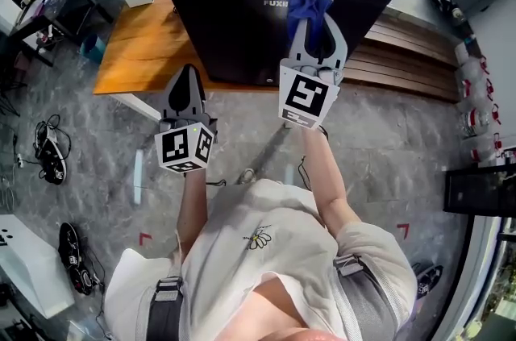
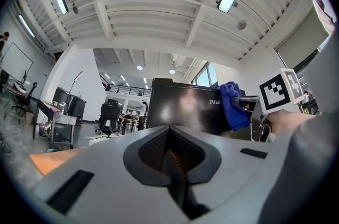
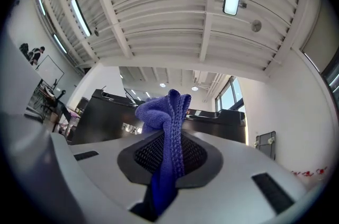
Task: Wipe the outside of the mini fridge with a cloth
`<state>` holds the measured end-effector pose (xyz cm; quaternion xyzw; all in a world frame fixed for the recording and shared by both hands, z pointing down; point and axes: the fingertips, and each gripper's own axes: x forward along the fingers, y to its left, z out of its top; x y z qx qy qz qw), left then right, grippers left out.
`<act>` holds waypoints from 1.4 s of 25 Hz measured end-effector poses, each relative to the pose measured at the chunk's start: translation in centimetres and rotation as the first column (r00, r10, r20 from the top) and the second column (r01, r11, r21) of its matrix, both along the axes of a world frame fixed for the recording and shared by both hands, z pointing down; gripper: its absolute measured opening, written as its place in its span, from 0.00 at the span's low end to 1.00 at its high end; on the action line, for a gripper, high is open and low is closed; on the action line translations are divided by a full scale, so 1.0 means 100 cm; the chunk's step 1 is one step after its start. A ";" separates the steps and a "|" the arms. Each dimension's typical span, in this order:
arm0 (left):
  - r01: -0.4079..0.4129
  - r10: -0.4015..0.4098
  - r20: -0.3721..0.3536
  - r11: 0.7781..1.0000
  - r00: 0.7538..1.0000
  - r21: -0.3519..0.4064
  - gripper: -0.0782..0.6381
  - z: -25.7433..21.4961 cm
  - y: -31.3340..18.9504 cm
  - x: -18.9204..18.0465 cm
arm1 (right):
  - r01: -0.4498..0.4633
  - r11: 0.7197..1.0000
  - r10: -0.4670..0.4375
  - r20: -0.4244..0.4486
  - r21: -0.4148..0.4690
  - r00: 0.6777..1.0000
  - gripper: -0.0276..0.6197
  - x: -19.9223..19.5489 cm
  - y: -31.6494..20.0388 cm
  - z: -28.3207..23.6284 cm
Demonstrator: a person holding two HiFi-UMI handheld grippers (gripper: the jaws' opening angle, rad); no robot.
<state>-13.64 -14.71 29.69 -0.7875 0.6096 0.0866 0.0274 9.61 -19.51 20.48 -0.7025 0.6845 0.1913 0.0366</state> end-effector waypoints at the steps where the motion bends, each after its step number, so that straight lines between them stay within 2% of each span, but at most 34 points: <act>1: -0.003 0.003 0.002 1.000 1.000 0.001 0.12 0.000 0.000 0.001 | -0.020 1.000 0.020 -0.004 0.000 1.000 0.14 0.010 0.001 0.000; 7: 0.002 -0.002 0.001 1.000 1.000 0.006 0.12 -0.003 -0.005 -0.002 | -0.123 0.992 0.123 -0.025 0.008 0.992 0.14 0.052 0.005 -0.003; 16: 0.009 -0.009 0.010 1.000 1.000 0.011 0.12 -0.004 -0.011 -0.006 | -0.288 0.958 0.288 0.032 -0.001 0.957 0.14 0.125 0.008 0.004; 27: 0.008 -0.008 0.024 1.000 1.000 0.005 0.12 -0.002 -0.008 -0.006 | -0.360 0.933 0.360 0.070 -0.021 0.930 0.14 0.156 0.009 0.012; 35: 0.027 -0.027 0.020 1.000 0.999 0.005 0.12 -0.002 0.000 -0.015 | -0.356 0.934 0.356 0.083 -0.014 0.931 0.14 0.149 0.024 0.008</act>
